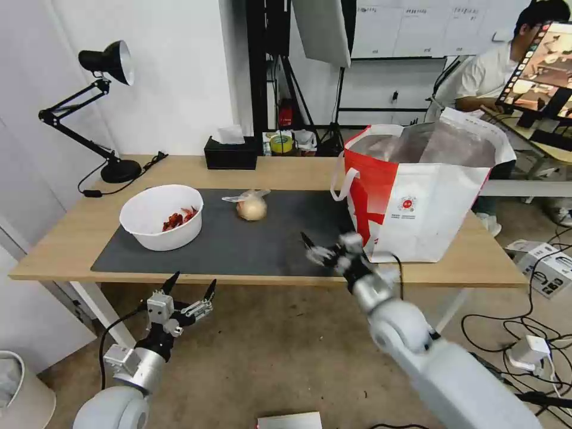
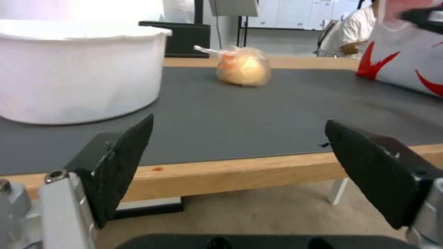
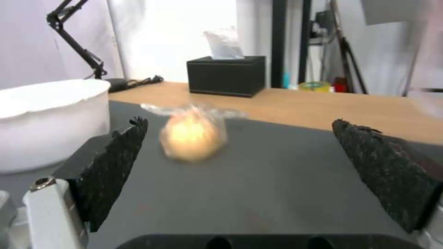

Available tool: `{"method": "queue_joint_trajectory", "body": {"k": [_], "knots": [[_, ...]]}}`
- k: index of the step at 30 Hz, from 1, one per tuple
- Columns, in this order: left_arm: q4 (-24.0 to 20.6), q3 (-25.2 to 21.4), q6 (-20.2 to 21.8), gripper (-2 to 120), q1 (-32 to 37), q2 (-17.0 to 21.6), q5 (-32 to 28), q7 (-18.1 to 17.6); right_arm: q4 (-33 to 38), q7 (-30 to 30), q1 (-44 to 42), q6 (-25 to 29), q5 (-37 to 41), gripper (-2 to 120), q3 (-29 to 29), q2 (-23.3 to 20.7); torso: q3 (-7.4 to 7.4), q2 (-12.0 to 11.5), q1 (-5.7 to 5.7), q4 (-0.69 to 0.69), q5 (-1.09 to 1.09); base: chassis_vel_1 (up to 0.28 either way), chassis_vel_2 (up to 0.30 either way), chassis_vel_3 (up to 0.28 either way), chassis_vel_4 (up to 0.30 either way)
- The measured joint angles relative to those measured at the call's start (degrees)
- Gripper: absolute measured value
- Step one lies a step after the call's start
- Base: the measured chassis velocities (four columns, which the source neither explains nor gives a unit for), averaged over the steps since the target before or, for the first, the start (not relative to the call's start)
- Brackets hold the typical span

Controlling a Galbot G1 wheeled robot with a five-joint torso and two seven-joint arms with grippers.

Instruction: Pick up the trash from the table and place it into the takeout bag.

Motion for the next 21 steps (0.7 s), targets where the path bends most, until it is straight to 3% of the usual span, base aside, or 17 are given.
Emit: {"method": "queue_joint_trajectory", "body": {"k": [6, 11, 13, 18, 21], "knots": [[0.1, -0.3, 0.0, 100, -0.3, 0.1, -0.3, 0.0, -12.3, 0.2, 13.2, -1.3, 3.7, 100, -6.0, 6.4, 0.0, 0.0, 0.01, 0.01, -0.05, 0.0, 0.0, 0.0, 0.0], [0.2, -0.3, 0.0, 100, -0.2, 0.1, -0.3, 0.0, -22.9, -0.2, 20.2, -3.0, 4.1, 100, -9.2, 12.4, -0.01, 0.0, 0.0, 0.0, -0.04, 0.0, 0.0, 0.0, 0.0], [0.2, -0.3, 0.0, 100, -0.2, 0.1, -0.3, 0.0, -24.1, -0.3, 20.9, -3.3, 4.1, 100, -9.5, 13.2, 0.0, 0.0, 0.0, 0.0, -0.04, 0.0, 0.0, 0.0, 0.0], [0.2, -0.5, 0.0, 100, -0.2, 0.4, -0.4, 0.0, -34.0, -0.6, 27.1, -8.6, 4.0, 100, -11.7, 20.6, -0.01, 0.0, 0.0, 0.0, -0.04, 0.0, 0.0, 0.0, 0.0], [0.1, -0.5, 0.0, 100, -0.2, 0.4, -0.5, -0.1, -36.4, -0.5, 29.7, -12.6, 3.6, 100, -12.4, 23.6, -0.01, 0.0, 0.0, 0.01, -0.04, 0.0, 0.0, 0.0, 0.0]]}}
